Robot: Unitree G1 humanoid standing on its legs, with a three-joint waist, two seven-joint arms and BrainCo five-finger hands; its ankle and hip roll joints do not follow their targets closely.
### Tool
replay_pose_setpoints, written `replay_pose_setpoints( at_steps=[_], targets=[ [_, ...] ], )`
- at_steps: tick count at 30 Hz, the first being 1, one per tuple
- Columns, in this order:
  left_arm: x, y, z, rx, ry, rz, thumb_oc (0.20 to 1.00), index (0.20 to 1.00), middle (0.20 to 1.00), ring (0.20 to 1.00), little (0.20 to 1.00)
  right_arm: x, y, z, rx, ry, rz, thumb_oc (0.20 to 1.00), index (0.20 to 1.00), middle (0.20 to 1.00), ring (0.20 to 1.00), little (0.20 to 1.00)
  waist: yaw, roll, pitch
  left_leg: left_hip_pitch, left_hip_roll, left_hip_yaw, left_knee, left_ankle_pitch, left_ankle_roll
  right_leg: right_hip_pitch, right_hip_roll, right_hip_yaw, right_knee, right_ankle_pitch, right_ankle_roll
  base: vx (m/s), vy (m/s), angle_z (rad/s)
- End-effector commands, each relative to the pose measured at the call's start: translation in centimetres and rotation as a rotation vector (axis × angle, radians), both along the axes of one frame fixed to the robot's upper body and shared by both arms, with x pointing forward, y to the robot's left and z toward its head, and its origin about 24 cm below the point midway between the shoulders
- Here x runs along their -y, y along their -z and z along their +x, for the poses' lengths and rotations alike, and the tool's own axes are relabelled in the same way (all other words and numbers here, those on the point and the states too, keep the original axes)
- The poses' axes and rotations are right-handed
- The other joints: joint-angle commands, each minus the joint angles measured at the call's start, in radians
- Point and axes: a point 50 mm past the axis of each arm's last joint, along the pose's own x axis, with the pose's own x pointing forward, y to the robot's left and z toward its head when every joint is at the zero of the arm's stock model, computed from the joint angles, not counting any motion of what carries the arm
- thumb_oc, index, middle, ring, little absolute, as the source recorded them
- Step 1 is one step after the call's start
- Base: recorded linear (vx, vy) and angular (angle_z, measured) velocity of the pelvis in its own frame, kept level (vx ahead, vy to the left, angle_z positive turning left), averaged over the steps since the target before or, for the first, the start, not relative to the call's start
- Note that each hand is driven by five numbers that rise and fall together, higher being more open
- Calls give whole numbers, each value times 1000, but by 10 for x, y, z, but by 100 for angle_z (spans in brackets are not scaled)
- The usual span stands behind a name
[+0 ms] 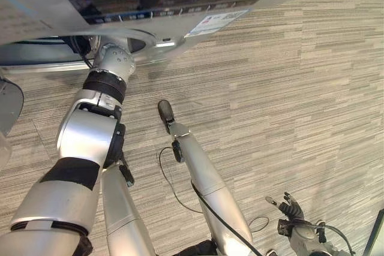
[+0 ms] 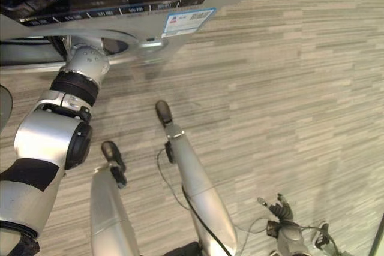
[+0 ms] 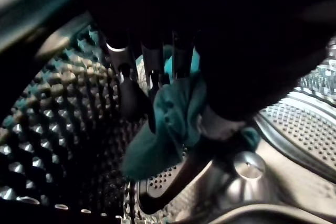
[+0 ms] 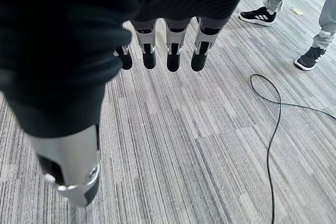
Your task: Grab the laundry basket,head to the washer,open it,put in the laundry and shut it.
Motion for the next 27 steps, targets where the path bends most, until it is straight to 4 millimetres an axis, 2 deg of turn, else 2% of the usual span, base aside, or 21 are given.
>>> replay_pose_setpoints(
  at_steps=[1,2,6,9,13,15,17,18,19,20,21,23,27],
  targets=[
    [12,-3,1,-1,29,94,1000,1000,1000,1000,1000,19,2,-24,-47,51,-46,1000,1000,1000,1000,1000,-33,36,-36,9,6,-3,104,4,31,65,-8,3,-22,-71,39,-27,48,6],
    [9,8,4,-59,33,169,1000,1000,1000,1000,1000,21,1,-23,-43,70,-39,1000,1000,1000,1000,1000,-28,43,-43,16,1,0,89,7,31,70,-14,3,-34,-63,42,-27,57,5],
    [10,22,7,-118,45,305,1000,1000,1000,1000,1000,24,0,-22,-42,79,-26,1000,1000,1000,1000,1000,-17,59,-42,53,-23,12,10,21,36,103,-43,-3,-93,-37,51,-31,38,11],
    [4,24,7,-126,30,371,1000,1000,1000,1000,1000,26,-1,-21,-44,69,-28,1000,1000,1000,1000,1000,-8,59,-26,94,-43,15,-51,34,42,144,-61,-2,-148,-13,58,-73,50,19],
    [2,36,7,-144,34,406,1000,1000,1000,1000,1000,27,0,-22,-55,68,-28,1000,1000,1000,1000,1000,3,69,-6,146,-69,19,-119,57,48,191,-81,2,-197,12,69,-74,70,18],
    [4,50,8,-175,49,439,1000,1000,1000,1000,1000,29,1,-26,-70,67,-34,1000,1000,1000,1000,1000,10,77,3,176,-80,20,-153,72,49,220,-94,1,-218,20,72,-46,54,15],
    [10,81,7,-235,85,485,1000,1000,1000,1000,1000,31,3,-32,-95,72,-42,1000,1000,1000,1000,1000,20,95,3,223,-98,25,-205,94,49,259,-113,4,-251,31,77,-87,85,14],
    [13,88,7,-238,99,485,1000,1000,1000,1000,1000,36,2,-32,-95,86,-45,1000,1000,1000,1000,1000,18,88,3,229,-112,31,-231,133,52,266,-128,-1,-276,66,73,-111,28,18],
    [14,89,7,-239,99,484,1000,1000,1000,1000,1000,36,2,-32,-96,86,-46,1000,1000,1000,1000,1000,17,88,3,232,-112,31,-234,134,52,269,-129,-1,-278,67,73,-105,18,16],
    [17,104,6,-278,123,506,1000,1000,1000,1000,1000,39,1,-31,-99,91,-48,1000,1000,1000,1000,1000,22,93,3,248,-120,29,-250,142,52,285,-139,-1,-290,72,75,-6,16,24],
    [17,104,6,-279,123,506,1000,1000,1000,1000,1000,39,1,-31,-100,91,-49,1000,1000,1000,1000,1000,21,93,3,250,-120,28,-253,144,52,288,-139,-2,-292,73,75,-18,47,22],
    [29,122,3,-302,161,537,1000,1000,1000,1000,1000,40,0,-28,-100,90,-56,1000,1000,1000,1000,1000,31,107,3,292,-132,28,-301,163,51,325,-153,-4,-320,84,81,-15,67,23],
    [27,134,3,-366,164,669,1000,1000,1000,1000,1000,42,-4,-20,-87,83,-65,1000,1000,1000,1000,1000,31,112,3,317,-139,32,-337,182,53,354,-159,3,-364,109,89,-13,64,12]
  ],
)
